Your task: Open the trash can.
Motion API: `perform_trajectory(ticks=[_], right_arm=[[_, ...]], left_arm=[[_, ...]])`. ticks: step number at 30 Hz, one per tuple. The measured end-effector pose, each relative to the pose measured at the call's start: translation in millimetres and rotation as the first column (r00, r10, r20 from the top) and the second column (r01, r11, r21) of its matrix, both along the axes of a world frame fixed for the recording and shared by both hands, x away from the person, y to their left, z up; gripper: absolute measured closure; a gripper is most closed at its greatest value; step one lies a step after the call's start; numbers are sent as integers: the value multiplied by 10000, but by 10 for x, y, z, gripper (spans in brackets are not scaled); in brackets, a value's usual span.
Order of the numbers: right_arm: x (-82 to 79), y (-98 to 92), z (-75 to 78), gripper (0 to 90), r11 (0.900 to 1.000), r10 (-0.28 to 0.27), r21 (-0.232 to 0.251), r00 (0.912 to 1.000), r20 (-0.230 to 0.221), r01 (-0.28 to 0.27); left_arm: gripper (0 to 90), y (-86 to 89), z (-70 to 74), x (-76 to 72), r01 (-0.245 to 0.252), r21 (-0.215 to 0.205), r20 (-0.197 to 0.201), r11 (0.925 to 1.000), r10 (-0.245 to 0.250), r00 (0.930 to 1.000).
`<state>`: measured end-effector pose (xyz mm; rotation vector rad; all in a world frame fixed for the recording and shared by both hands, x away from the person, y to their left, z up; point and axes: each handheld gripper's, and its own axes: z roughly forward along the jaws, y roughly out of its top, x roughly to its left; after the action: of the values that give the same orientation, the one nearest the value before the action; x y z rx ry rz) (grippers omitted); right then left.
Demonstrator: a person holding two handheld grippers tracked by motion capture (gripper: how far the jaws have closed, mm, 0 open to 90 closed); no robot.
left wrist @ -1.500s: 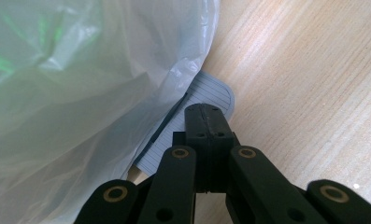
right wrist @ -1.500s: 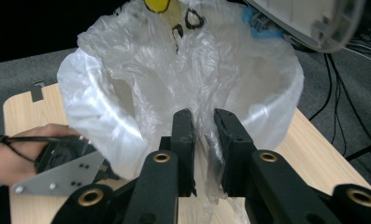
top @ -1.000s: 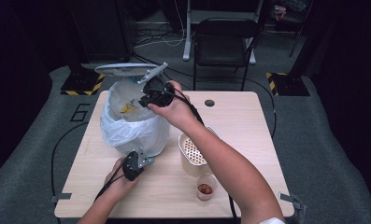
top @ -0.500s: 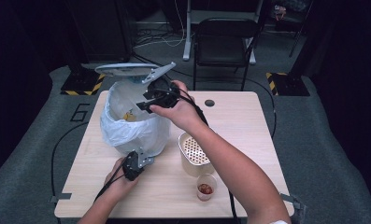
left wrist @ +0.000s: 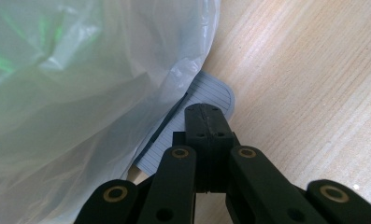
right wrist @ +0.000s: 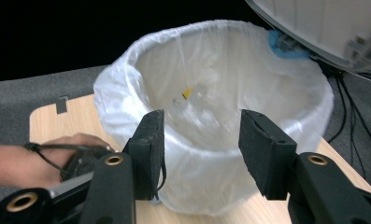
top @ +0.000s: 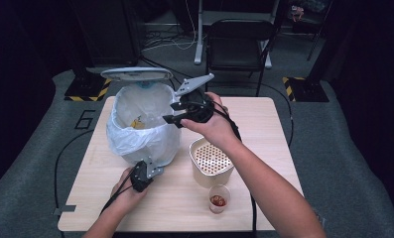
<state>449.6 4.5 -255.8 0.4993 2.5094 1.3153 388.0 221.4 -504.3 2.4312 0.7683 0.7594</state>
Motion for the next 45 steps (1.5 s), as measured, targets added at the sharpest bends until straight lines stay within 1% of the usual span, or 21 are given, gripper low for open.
perform_trajectory(ticks=[7,8,10,13,14,15,17,18,20,23,24,29,32,33,35,38,39,42,43,44,45], right_arm=[[-14,-192,-67,491,9997,-261,34,9997,-14,262],[-25,-248,-93,482,9993,-364,60,9993,-14,364],[-44,-302,-123,472,9990,-427,143,9991,-27,427],[-81,-379,-179,459,9989,-471,3,9988,140,471],[-103,-405,-199,458,9987,-515,8,9987,65,515],[-122,-436,-221,458,9986,-527,9,9986,75,527],[-133,-468,-246,456,9987,-507,13,9985,184,507],[-173,-528,-297,453,9979,-652,64,9978,92,651],[-200,-600,-347,445,9971,-745,130,9971,145,744],[-237,-674,-398,442,9964,-839,105,9963,179,837],[-281,-742,-451,442,9948,-1014,141,9947,160,1012],[-359,-903,-572,437,9918,-1267,170,9919,-5,1266],[-419,-984,-637,437,9921,-1246,95,9921,-141,1247],[-443,-1011,-664,434,9926,-1212,99,9926,-67,1212],[-507,-1069,-730,421,9923,-1216,224,9923,-220,1221],[-593,-1132,-867,391,9925,-1194,236,9924,-290,1201],[-624,-1149,-915,382,9921,-1223,215,9916,-428,1233],[-705,-1197,-1050,363,9923,-1188,270,9908,-647,1207],[-705,-1197,-1050,363,9923,-1188,270,9908,-647,1207],[-771,-1228,-1128,354,9928,-1124,346,9911,-707,1151],[-790,-1236,-1147,348,9930,-1108,341,9915,-682,1133]], left_arm=[[900,0,1,-1,-59,8,78,10000,59,10000],[900,-3,-7,-6,-90,-151,-113,9998,88,9999],[900,-5,-8,-6,-91,-130,-111,9999,90,9999],[900,-2,-5,-3,-25,-102,-143,9999,24,9999],[900,-2,-6,-3,-34,-141,-161,9999,32,9999],[900,-5,-8,-6,-88,-109,-64,9999,88,9999],[900,-5,-9,-5,-79,-134,-98,9999,78,9999],[900,-5,-9,-5,-66,-130,-101,9999,64,9999],[900,-4,-6,0,40,-121,-91,9999,-41,10000],[900,-8,-12,-5,-39,-122,7,9999,39,10000],[900,-3,-4,-2,-2,-122,-129,9999,1,9999],[900,-5,-5,-5,-41,-96,-57,9999,41,10000],[900,-5,-5,-5,-52,-101,-54,9999,52,10000],[900,-5,-5,-5,-49,-95,-61,9999,48,10000],[900,-4,-4,-3,-9,-110,-96,9999,8,10000],[900,-3,-3,-3,11,-99,-116,10000,-13,9999],[900,-7,-8,-5,-33,-84,-22,10000,33,10000],[900,-8,-9,-6,-47,-94,-10,9999,47,10000],[900,-8,-9,-6,-47,-94,-10,9999,47,10000],[900,-8,-9,-6,-53,-93,-11,9999,52,10000],[900,-8,-6,-7,-57,-74,-41,10000,57,10000]])
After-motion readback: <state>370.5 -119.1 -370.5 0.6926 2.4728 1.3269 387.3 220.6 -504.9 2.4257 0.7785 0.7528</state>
